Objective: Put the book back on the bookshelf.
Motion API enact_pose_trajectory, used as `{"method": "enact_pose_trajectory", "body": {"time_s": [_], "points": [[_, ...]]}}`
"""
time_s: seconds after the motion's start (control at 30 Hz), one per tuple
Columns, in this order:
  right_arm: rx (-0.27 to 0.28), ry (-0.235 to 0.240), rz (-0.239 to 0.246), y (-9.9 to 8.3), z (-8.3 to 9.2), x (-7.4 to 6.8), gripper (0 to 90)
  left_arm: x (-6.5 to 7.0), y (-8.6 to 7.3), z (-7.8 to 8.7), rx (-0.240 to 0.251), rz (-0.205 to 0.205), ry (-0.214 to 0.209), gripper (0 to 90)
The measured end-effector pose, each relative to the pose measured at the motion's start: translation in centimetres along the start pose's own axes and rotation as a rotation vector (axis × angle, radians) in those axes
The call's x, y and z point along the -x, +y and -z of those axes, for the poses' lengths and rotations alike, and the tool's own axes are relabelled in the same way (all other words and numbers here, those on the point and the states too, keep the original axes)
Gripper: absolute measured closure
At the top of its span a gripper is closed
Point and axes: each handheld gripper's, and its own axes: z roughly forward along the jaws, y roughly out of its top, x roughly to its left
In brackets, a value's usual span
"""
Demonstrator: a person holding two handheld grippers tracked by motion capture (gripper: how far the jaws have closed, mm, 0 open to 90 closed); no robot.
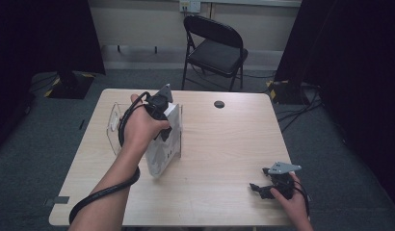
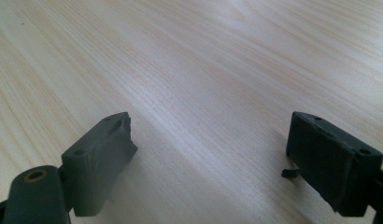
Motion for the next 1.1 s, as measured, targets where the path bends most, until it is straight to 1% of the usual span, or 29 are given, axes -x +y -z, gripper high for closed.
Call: {"method": "enact_pose_trajectory", "body": {"time_s": [0.13,0.17,0.2,0.23,0.27,0.3,0.33,0.37,0.4,0.47,0.5,0.53,0.57,0.6,0.67,0.7,0.73,0.77,0.8,0.83,0.87,0.9,0.93,1.0,1.1], "points": [[0.0,0.0,0.0,0.0,0.0,0.0,13.5,-0.3,0.3,-0.2,-0.002,0.004,-0.004,53.1],[0.0,0.0,0.0,0.0,0.0,0.0,13.5,0.0,0.3,-0.3,0.0,0.043,-0.002,53.1],[0.0,0.0,0.0,0.0,0.0,0.0,13.5,-0.3,0.5,-0.2,-0.004,0.012,-0.003,53.1],[0.0,0.0,0.0,0.0,0.0,0.0,13.5,-0.3,0.6,-0.3,-0.004,0.023,-0.001,53.1],[-0.001,-0.002,0.0,0.0,0.0,0.0,13.5,-0.4,0.7,-0.3,-0.007,0.016,0.0,53.1],[-0.001,-0.002,0.0,0.0,0.0,0.0,13.5,-0.4,0.7,-0.4,-0.007,0.023,0.0,53.1],[-0.002,-0.002,0.0,0.0,0.0,0.0,13.5,-0.2,0.7,-0.4,-0.008,0.066,-0.006,53.1],[-0.002,-0.002,0.0,0.0,0.0,0.0,13.5,-0.1,0.8,-0.4,-0.007,0.076,-0.003,53.1],[0.0,0.0,0.0,0.0,0.0,0.0,13.5,-0.4,0.9,-0.4,-0.006,0.031,-0.002,53.1],[-0.001,-0.002,0.001,0.0,0.0,0.0,13.5,-0.6,1.1,-0.5,-0.008,0.028,-0.006,53.1],[-0.001,-0.002,0.0,0.0,0.0,0.0,13.5,-0.6,1.2,-0.6,-0.009,0.035,-0.012,53.1],[-0.001,-0.002,0.001,0.0,0.0,0.0,13.5,-0.2,1.2,-0.6,-0.011,0.088,-0.013,53.1],[-0.001,-0.002,-0.001,0.0,0.0,0.0,13.5,-0.1,1.3,-0.6,-0.018,0.09,-0.008,53.1],[-0.001,-0.002,-0.001,0.0,0.0,0.0,13.5,-0.1,1.3,-0.6,-0.014,0.082,-0.004,53.1],[-0.001,-0.002,0.0,0.0,0.0,0.0,13.4,0.0,1.4,-0.6,-0.02,0.095,-0.003,53.1],[-0.001,-0.002,-0.001,0.0,0.0,0.0,13.5,-0.1,1.5,-0.6,-0.009,0.089,0.006,53.2],[-0.001,-0.002,0.0,0.0,0.0,0.0,13.5,-0.2,1.6,-0.6,-0.009,0.084,0.003,53.2],[-0.001,-0.002,0.0,0.0,0.0,0.0,13.4,-0.1,1.6,-0.5,-0.006,0.094,0.001,53.1],[-0.001,-0.002,0.001,0.0,0.0,0.0,13.5,-0.1,1.6,-0.4,-0.013,0.101,0.0,53.1],[-0.001,-0.002,0.001,0.0,0.0,0.0,13.4,-0.1,1.7,-0.5,-0.003,0.096,0.002,53.1],[-0.001,-0.002,0.0,0.0,0.0,0.0,13.5,-0.1,1.8,-0.4,-0.014,0.101,0.002,53.2],[-0.001,-0.002,0.0,0.0,0.0,0.0,13.5,-0.2,1.9,-0.4,-0.007,0.098,0.006,53.2],[-0.001,-0.002,0.001,0.0,0.0,0.0,13.5,-0.2,1.9,-0.4,-0.007,0.109,0.005,53.2],[-0.002,-0.002,0.0,0.0,0.0,0.0,13.5,-0.3,2.0,-0.5,-0.008,0.112,0.004,53.1],[-0.002,-0.002,0.0,0.0,0.0,0.0,13.5,-0.3,2.1,-0.6,0.004,0.122,0.004,53.2]]}}
